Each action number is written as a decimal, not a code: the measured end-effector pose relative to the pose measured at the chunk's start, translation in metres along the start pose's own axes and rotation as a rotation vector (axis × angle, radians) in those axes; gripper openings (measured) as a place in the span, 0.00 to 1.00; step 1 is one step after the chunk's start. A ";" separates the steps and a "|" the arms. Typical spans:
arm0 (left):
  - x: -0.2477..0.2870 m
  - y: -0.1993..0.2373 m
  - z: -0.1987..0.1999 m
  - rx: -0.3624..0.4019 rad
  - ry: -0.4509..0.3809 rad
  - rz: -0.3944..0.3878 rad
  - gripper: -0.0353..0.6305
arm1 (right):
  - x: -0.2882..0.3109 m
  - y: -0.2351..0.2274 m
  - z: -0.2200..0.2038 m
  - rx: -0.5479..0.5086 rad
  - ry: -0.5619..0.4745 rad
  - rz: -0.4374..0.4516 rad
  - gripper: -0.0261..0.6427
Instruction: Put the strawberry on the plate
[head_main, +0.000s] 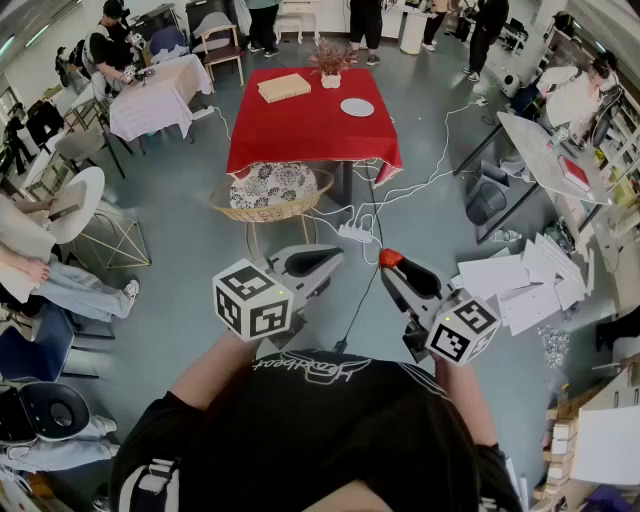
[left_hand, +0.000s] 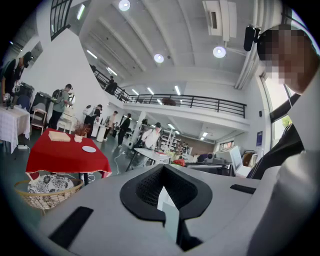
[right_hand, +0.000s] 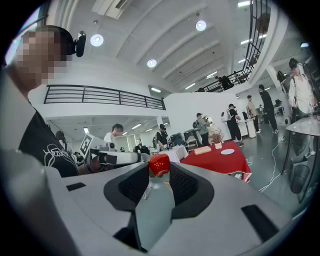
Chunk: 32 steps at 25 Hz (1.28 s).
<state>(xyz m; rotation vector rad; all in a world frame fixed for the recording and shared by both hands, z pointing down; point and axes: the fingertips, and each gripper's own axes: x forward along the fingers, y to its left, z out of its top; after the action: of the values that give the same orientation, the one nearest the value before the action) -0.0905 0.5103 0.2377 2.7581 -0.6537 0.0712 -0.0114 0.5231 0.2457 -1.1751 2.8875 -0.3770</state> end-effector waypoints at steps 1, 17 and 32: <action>0.000 -0.001 0.001 0.002 -0.002 -0.003 0.06 | 0.000 0.000 0.001 -0.001 0.001 -0.002 0.22; 0.016 -0.037 -0.007 0.019 0.016 -0.009 0.06 | -0.037 0.002 0.001 -0.026 -0.017 -0.008 0.23; 0.045 -0.081 -0.034 0.016 0.066 -0.047 0.06 | -0.097 -0.012 -0.020 0.033 -0.046 -0.066 0.23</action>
<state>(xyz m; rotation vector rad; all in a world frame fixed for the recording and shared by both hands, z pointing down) -0.0134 0.5703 0.2524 2.7716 -0.5735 0.1574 0.0649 0.5855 0.2593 -1.2593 2.7977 -0.3916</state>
